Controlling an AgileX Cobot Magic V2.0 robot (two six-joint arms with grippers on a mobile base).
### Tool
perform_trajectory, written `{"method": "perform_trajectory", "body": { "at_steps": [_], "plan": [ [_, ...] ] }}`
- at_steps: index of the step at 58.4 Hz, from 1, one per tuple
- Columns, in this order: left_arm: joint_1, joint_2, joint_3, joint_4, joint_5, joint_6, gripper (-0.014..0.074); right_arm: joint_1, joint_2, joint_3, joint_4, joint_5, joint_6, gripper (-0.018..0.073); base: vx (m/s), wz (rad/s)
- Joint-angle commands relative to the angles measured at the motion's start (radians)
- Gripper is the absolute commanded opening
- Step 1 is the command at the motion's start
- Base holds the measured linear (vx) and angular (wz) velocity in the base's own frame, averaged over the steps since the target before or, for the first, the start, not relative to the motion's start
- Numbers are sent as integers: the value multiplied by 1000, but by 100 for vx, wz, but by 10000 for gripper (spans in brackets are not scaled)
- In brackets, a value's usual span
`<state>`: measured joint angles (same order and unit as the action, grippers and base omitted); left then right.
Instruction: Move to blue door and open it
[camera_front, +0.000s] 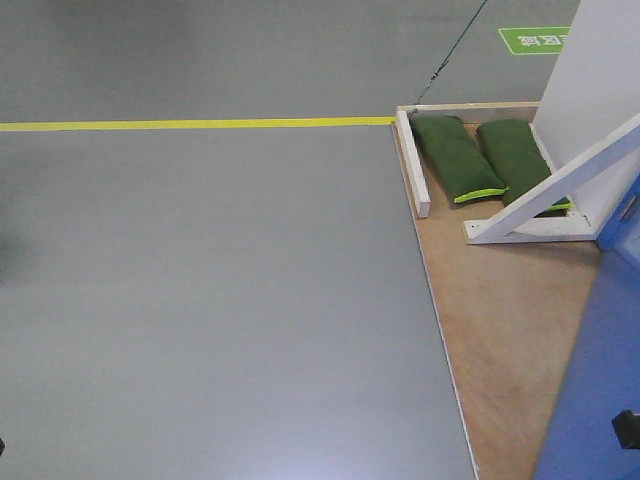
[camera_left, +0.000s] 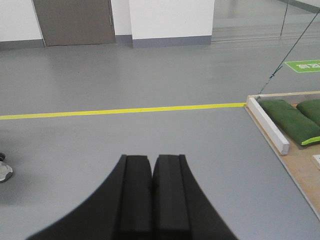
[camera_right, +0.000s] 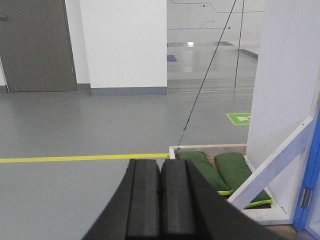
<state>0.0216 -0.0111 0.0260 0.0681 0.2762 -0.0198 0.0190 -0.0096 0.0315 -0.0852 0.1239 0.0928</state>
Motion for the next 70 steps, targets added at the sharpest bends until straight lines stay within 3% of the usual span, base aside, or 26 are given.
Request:
{"method": "perform_trajectory", "body": {
  "at_steps": [1, 14, 23, 44, 51, 56, 70],
  "plan": [
    [-2, -14, -27, -3, -85, -7, 73, -1, -14, 0, -1, -81, -2, 11, 0, 0],
    [-2, -14, -27, -3, -85, -7, 73, -1, -14, -113, -9, -44, -2, 11, 0, 0],
    [-2, -14, -27, -3, -85, -7, 73, -1, 14, -256, -65, -14, -2, 11, 0, 0],
    [-2, -14, -27, -3, -85, -7, 73, -29, 254, -495, -99, -17, -2, 11, 0, 0],
    [-2, -14, -27, -3, -85, -7, 73, -162, 313, -610, -79, -17, -2, 11, 0, 0],
    [-2, -14, -27, -3, -85, -7, 73, -284, 329, -699, -2, -17, -2, 11, 0, 0],
    [-2, -14, -27, -3, -85, -7, 73, -653, 336, -857, 422, -66, -2, 11, 0, 0]
  ]
}}
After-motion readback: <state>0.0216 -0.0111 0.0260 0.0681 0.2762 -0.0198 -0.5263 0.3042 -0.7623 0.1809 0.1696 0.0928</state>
